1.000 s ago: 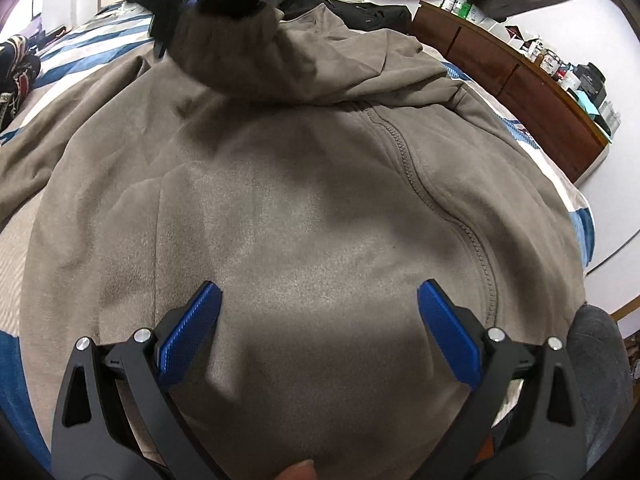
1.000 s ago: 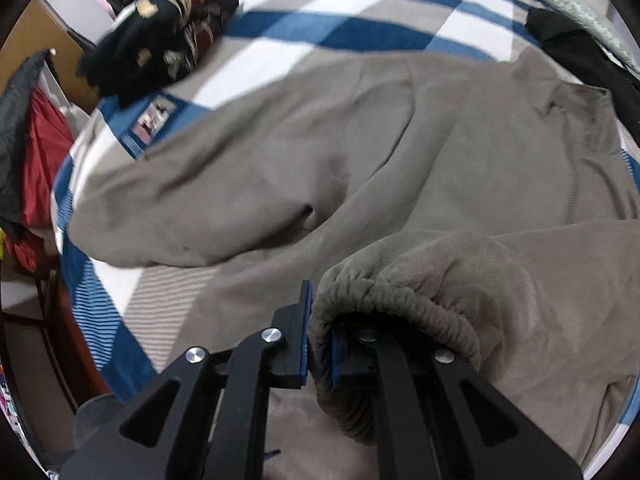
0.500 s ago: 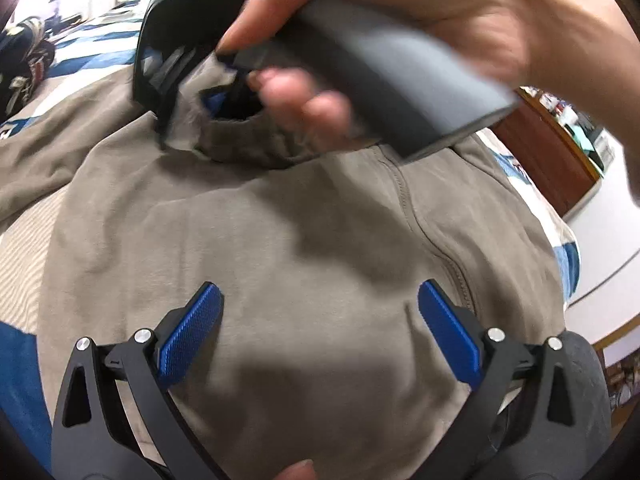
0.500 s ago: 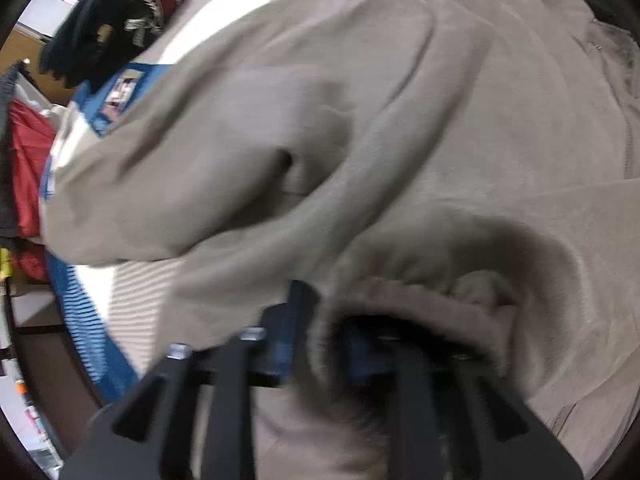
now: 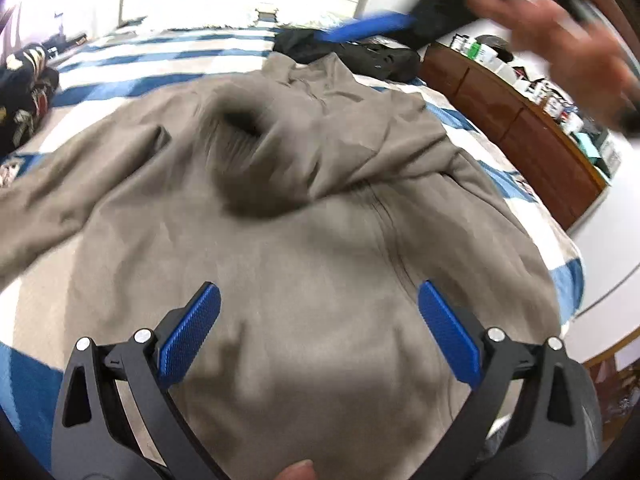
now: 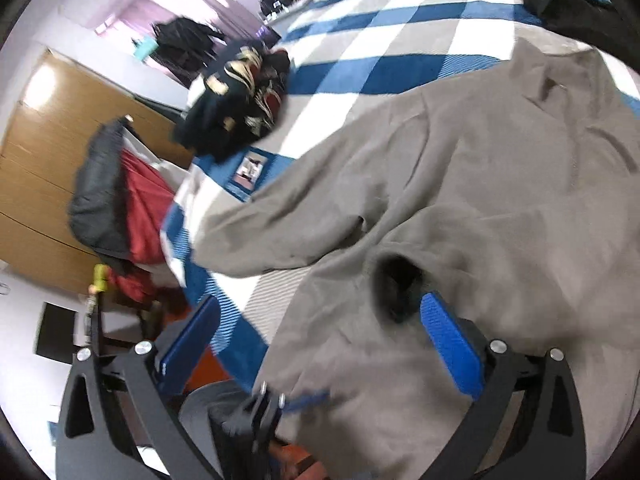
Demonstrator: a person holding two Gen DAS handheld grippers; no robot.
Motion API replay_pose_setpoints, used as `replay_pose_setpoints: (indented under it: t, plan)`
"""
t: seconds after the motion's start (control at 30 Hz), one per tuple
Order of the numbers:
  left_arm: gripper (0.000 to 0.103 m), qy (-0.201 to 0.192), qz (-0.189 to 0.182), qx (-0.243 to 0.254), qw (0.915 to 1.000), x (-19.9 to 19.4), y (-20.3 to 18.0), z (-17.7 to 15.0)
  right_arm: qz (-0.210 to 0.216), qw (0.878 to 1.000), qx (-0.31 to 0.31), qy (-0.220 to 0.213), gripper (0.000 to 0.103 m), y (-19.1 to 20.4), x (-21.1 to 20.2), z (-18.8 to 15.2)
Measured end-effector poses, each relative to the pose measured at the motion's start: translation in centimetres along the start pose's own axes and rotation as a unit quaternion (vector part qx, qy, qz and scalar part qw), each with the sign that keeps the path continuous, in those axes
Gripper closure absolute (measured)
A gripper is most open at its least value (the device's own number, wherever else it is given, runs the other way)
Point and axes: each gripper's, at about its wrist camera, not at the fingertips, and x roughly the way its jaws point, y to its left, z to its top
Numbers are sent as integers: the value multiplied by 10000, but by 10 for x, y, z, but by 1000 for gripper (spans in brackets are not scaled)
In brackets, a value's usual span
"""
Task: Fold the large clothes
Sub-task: 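Grasp the other sleeve cuff with the left gripper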
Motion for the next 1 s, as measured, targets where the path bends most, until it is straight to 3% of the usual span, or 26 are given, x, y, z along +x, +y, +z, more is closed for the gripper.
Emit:
replay_pose_setpoints:
  t: [0.1,0.23,0.43,0.53,0.63,0.73,0.77,0.8,0.83,0.87,0.93,1.0]
  plan:
    - [6,-8,166,190,9997,10,-5,16,123,9995,93,-289,5,-22,-39,-10]
    - [6,-57,368,280,9989,23,-11,38,-58,9970,253,-730,5,-58,-70,-26]
    - [6,27,774,136,9969,59,2,72,-464,9930,513,-955,5,-119,-71,-70]
    - [6,130,740,-64,9972,77,17,86,-576,9914,636,-987,5,-138,-61,-98]
    - [6,294,323,-294,9986,94,28,94,-600,9905,712,-1012,5,-150,-52,-122]
    - [8,509,435,-357,9971,114,35,95,-605,9888,819,-1092,5,-158,-47,-140]
    - [10,589,398,-464,9964,121,39,93,-595,9882,866,-1116,5,-160,-47,-144]
    - [29,656,404,-530,9956,126,43,92,-596,9872,931,-1150,5,-162,-45,-150]
    - [41,753,514,-552,9943,133,46,90,-617,9865,954,-1177,5,-162,-43,-154]
    - [44,767,535,-540,9941,136,48,89,-641,9861,954,-1197,5,-162,-43,-157]
    - [60,715,402,-517,9953,137,52,87,-707,9856,908,-1242,5,-158,-39,-162]
    - [70,689,334,-456,9960,133,53,90,-801,9849,870,-1266,5,-153,-36,-165]
